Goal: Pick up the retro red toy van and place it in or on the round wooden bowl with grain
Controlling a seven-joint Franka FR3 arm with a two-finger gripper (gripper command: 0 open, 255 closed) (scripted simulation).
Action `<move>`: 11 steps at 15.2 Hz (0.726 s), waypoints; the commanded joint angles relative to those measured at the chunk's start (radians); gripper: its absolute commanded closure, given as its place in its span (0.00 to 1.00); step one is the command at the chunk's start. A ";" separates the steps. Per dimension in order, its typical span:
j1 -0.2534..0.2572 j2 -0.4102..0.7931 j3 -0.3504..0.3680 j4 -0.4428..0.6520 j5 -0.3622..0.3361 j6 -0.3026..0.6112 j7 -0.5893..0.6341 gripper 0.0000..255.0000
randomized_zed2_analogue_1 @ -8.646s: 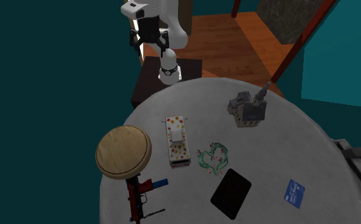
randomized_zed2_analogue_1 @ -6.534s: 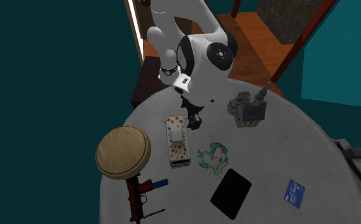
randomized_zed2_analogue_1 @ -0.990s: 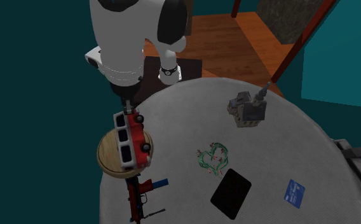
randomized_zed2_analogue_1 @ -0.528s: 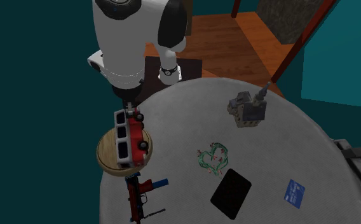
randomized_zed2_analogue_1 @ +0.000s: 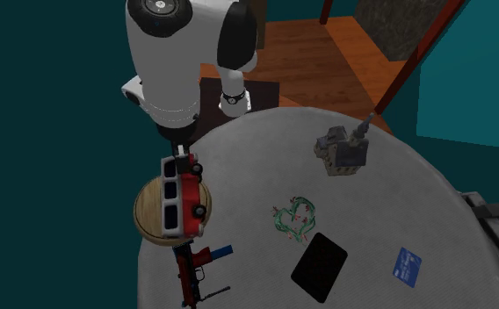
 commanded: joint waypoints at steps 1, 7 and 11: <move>0.024 0.051 0.000 0.068 -0.019 -0.058 0.007 0.00; 0.061 0.089 0.002 0.180 -0.043 -0.138 0.008 0.00; 0.061 0.089 0.002 0.180 -0.043 -0.138 0.008 0.00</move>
